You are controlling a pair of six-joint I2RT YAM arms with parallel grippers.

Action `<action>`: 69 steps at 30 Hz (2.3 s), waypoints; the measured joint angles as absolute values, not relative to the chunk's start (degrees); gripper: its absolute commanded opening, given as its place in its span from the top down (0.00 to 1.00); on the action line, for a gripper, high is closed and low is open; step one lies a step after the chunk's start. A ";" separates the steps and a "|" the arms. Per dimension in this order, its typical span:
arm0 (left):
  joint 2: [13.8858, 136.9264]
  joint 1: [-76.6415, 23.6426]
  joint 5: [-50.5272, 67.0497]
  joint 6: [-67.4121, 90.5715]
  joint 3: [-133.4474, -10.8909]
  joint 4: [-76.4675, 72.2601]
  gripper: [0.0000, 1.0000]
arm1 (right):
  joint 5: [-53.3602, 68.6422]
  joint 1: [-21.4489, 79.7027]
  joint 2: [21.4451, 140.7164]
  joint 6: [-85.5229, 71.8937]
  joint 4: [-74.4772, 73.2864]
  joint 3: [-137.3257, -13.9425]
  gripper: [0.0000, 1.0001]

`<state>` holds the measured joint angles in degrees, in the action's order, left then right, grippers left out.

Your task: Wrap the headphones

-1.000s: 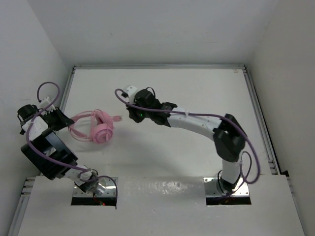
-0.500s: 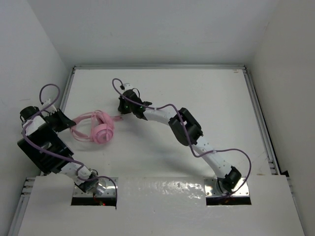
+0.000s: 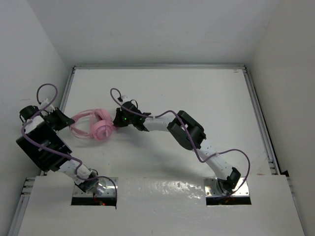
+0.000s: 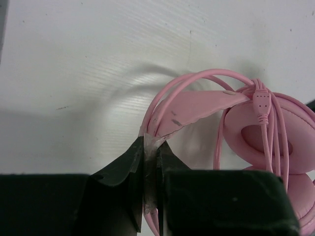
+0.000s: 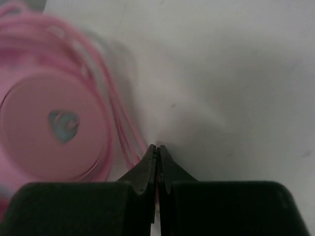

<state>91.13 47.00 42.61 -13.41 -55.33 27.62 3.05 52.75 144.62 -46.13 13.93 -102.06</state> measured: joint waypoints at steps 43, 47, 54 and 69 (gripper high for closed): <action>87.68 47.94 26.02 -15.42 -53.87 22.13 0.12 | -6.92 57.58 99.74 -29.74 14.81 -61.84 0.92; 86.63 47.94 23.55 -17.12 -60.95 27.07 0.15 | -9.37 55.27 94.08 -29.61 8.56 -61.89 0.68; 81.69 45.67 17.12 -25.93 -67.07 33.54 0.17 | -17.34 46.85 78.56 -32.67 -6.57 -58.63 0.07; 65.58 44.95 3.07 -37.28 -54.33 41.95 0.11 | -38.41 44.05 47.75 -34.50 -32.80 -38.28 0.01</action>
<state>65.58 44.95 3.07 -37.28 -54.33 41.95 -38.41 44.05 47.75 -34.50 -32.80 -38.28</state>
